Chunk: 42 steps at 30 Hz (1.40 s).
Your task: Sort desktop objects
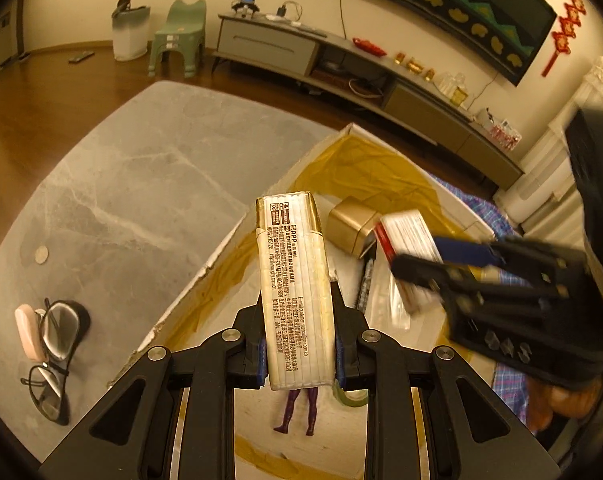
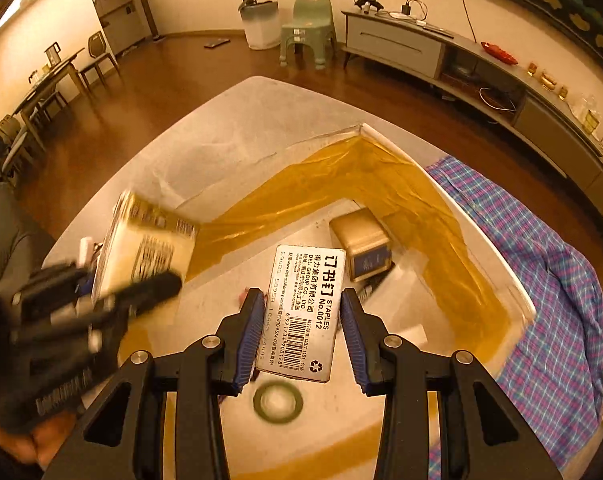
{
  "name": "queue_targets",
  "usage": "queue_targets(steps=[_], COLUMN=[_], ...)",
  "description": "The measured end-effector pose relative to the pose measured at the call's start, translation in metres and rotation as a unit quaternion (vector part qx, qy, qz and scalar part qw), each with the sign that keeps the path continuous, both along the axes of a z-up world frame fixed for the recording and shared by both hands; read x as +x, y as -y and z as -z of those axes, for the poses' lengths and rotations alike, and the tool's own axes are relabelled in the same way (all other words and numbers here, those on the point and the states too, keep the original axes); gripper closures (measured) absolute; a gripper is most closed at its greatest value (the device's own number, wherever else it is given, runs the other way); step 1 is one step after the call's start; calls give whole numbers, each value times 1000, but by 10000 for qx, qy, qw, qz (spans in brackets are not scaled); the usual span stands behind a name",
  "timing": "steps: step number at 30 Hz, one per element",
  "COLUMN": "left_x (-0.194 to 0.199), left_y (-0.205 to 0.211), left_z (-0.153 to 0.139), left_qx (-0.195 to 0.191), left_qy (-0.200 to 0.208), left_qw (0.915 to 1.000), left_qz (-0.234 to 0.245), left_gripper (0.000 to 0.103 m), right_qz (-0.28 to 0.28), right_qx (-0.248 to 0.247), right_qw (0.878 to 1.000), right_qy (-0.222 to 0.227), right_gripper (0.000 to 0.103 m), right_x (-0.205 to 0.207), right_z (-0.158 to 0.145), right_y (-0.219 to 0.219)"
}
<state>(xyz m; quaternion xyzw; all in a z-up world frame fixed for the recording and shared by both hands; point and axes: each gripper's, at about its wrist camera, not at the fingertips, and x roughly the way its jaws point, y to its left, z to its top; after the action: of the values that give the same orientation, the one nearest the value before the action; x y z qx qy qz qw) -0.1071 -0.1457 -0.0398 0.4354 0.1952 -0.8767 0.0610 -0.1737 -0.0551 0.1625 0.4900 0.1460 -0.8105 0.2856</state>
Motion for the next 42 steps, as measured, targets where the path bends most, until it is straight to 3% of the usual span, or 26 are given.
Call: queue_targets(steps=[9,12,14,15,19,25,29,33,42], left_x=[-1,-1,0,0,4,13,23,31,44], left_y=[-2,-2,0,1,6,1,-2,0,-8], left_z=[3,5,4,4,2,-4,-11,-20,-29], left_qx=[-261,-297,-298,-283,-246,-405,-667,-689,-708], left_qy=[108,161,157,149,120,58,-50,-220,-492], left_qw=[9996,9994,9994,9994,9995,9991,9976,9972,9962], left_qz=[-10,-27,-76,-99,-157,-103,-162,-213,-103], left_gripper=[77,71,64,63,62,61,61,61,57], right_qz=[72,129,192,256,320,246,-42,-281,-928], right_qx=[188,247,220,199,161,137,208,353,946], right_qw=[9998,9996,9995,9993,9993,9996,9998,9990,9886], right_qy=[46,-11,-133,-163,-118,-7,-22,-64,-713], right_gripper=[62,61,58,50,48,47,42,41,33], right_x=[-30,-37,-41,-43,-42,-25,-2,25,101], right_z=[10,13,12,12,13,10,0,-8,-21], right_y=[32,38,39,38,32,18,7,-7,-33])
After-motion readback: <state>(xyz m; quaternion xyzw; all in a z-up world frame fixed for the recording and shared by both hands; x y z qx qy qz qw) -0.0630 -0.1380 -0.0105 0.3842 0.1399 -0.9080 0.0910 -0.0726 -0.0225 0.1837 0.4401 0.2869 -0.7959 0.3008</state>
